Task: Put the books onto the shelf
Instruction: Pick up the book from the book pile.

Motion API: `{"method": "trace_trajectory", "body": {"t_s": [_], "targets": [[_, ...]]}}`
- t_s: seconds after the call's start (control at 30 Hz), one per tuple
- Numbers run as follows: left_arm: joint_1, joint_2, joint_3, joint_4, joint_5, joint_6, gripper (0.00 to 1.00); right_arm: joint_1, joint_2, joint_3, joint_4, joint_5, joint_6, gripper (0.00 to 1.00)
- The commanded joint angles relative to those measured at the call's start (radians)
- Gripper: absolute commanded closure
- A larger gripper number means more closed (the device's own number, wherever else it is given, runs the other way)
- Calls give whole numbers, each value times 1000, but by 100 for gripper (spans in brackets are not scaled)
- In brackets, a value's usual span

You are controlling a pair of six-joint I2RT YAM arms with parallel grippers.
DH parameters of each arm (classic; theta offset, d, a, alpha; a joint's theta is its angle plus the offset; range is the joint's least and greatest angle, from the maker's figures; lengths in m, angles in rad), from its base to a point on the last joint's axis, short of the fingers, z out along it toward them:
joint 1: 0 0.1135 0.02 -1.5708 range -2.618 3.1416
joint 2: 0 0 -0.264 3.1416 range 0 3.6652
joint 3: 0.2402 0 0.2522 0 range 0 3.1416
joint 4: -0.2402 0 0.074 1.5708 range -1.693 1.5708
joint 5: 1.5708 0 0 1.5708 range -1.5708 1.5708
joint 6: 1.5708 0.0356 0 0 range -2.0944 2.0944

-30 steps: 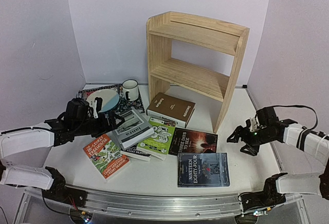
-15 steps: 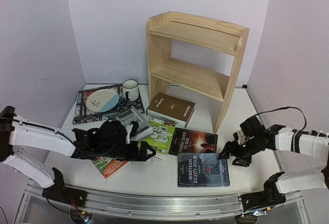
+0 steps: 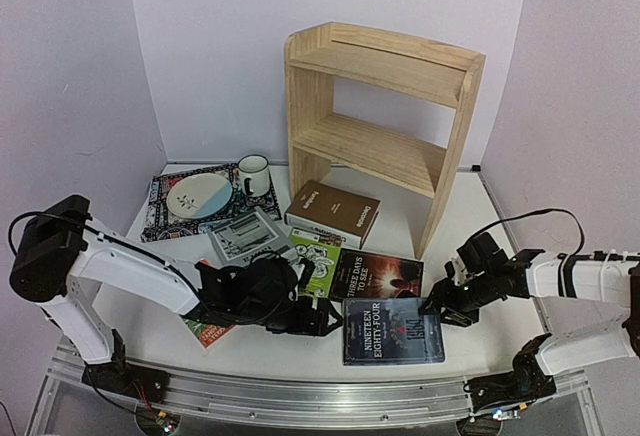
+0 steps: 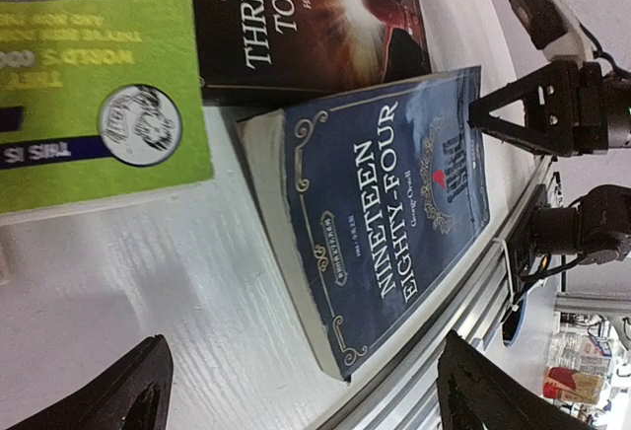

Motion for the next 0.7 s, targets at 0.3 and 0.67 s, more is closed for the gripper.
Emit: {"method": "trace_trajectory", "body": {"t_s": [0.3,0.67], "targets": [[-6,140,134,35,2,-7,17,27,9,-42,17,22,17,41],[35,210,182,36,-25,9,29,27,61,-21,17,7,-13,55]]}}
